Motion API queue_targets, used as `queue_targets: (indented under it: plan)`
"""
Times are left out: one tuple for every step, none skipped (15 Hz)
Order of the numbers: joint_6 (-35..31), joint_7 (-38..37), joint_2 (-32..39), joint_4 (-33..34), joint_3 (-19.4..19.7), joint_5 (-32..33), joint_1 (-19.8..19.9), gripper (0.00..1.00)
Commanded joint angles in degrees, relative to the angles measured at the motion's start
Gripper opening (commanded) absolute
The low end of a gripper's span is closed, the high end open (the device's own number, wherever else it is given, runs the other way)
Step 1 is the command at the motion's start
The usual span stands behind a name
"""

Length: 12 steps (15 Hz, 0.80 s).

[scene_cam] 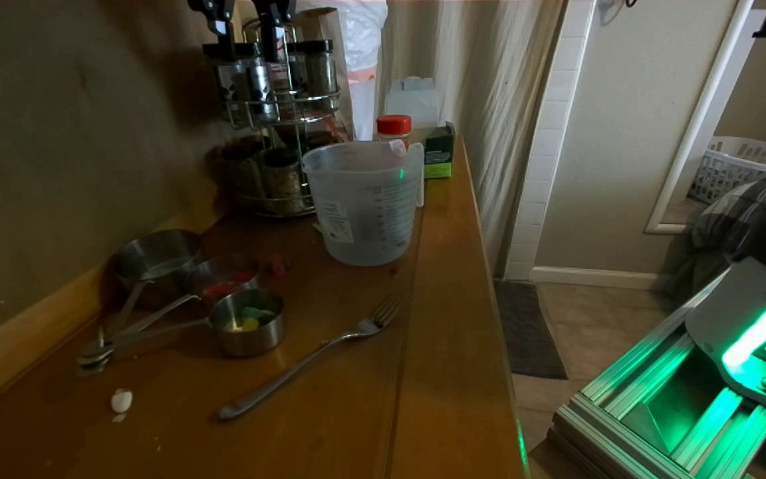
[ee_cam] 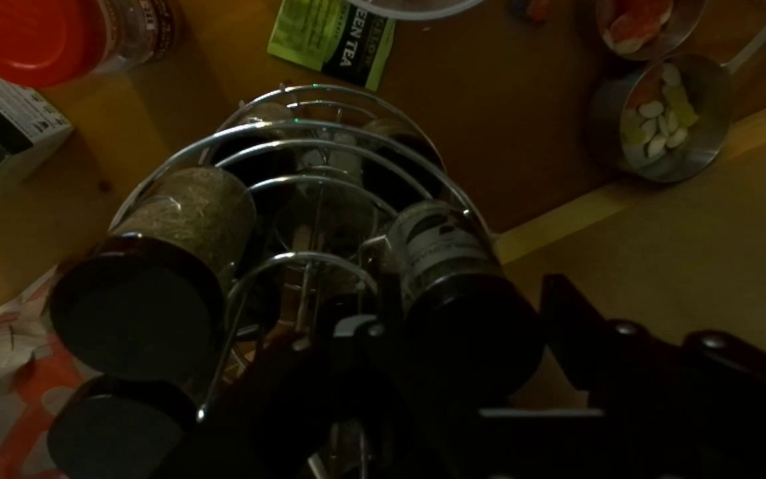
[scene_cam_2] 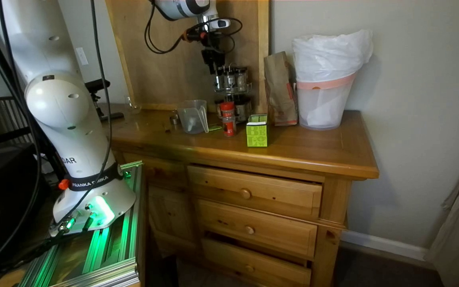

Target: Take s bottle off of the spice rack

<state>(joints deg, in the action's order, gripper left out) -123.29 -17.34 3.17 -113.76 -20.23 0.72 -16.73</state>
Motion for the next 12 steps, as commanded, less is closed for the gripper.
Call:
queue_targets:
  plan:
    - [-0.6,0.7,-0.8,-0.5,1.0,1.2,-0.8,0.26]
    - [-0.7,0.7,-0.8,-0.6,1.0,1.1,-0.8,0.25]
    - [-0.5,0.5,-0.9,-0.6,1.0,1.2,-0.8,0.25]
    - [0.2,-0.1,-1.3,-0.6,1.0,1.3,-0.9,0.25]
    - [0.9,-0.4,-1.8,-0.7,1.0,1.5,-1.0,0.25]
    - [1.3,-1.2,-2.5,-0.9,1.0,1.5,-1.0,0.25]
    - [1.5,-1.3,-3.7,-1.3,0.9,1.3,-1.0,0.25]
    - [2.0,-1.6,-5.2,-1.6,0.9,1.2,-1.0,0.25]
    - [2.6,-1.8,-6.5,-1.8,0.8,1.2,-0.9,0.25]
    - [3.3,-2.2,-7.9,-2.0,0.7,1.5,-0.8,0.25]
    - [4.6,-2.2,-9.2,-2.1,0.6,1.1,-0.7,0.25]
    - [6.2,-1.0,-10.6,-2.4,0.5,-0.2,-0.7,0.25]
